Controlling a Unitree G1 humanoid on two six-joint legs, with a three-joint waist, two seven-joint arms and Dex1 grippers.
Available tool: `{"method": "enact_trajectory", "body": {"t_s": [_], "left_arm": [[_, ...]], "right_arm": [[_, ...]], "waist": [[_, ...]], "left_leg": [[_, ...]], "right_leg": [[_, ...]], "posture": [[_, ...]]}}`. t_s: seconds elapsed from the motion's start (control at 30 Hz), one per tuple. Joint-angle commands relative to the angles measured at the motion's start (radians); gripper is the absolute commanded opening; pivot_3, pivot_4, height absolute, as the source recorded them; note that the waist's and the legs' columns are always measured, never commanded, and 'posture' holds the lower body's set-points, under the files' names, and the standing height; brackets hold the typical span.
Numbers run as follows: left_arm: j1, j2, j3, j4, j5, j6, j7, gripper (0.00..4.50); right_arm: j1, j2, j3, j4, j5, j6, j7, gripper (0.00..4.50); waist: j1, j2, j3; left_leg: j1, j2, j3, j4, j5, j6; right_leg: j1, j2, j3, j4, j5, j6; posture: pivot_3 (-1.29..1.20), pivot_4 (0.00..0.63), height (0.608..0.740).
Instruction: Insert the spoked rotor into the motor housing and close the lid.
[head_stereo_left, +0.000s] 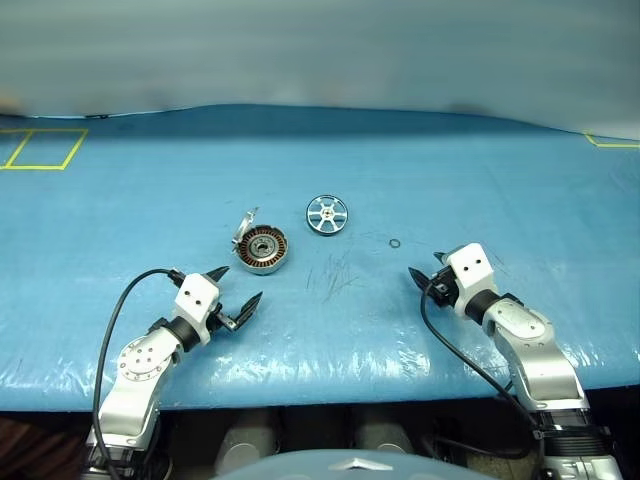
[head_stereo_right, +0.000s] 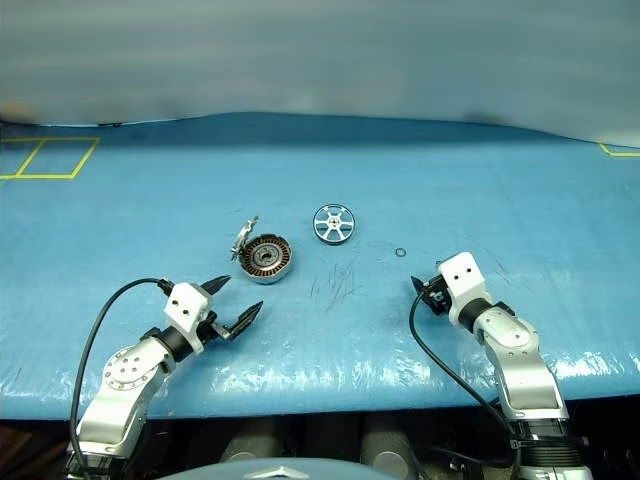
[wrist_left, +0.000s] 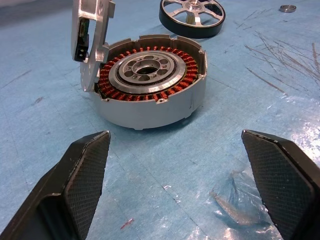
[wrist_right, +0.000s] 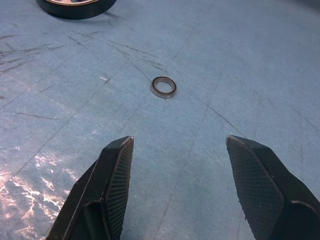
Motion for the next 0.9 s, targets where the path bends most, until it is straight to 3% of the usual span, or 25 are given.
{"method": "enact_trajectory", "body": {"t_s": [0.03, 0.9], "left_arm": [[0.0, 0.009, 0.0, -0.047, -0.004, -0.003, -0.005, 4.46], [-0.005, 0.021, -0.001, -0.068, -0.041, 0.029, -0.053, 4.46]], "right_arm": [[-0.005, -0.006, -0.005, -0.039, 0.004, -0.005, -0.001, 3.11], [0.003, 0.002, 0.002, -0.085, 0.071, 0.039, 0.05, 3.11]], "waist": [[0.0, 0.0, 0.0], [0.0, 0.0, 0.0]], "left_leg": [[0.0, 0.0, 0.0, 0.0, 0.0, 0.0], [0.0, 0.0, 0.0, 0.0, 0.0, 0.0]], "right_leg": [[0.0, 0.0, 0.0, 0.0, 0.0, 0.0], [0.0, -0.002, 0.0, 0.0, 0.0, 0.0]], "posture": [[0.0, 0.15, 0.74], [0.0, 0.15, 0.74]]}}
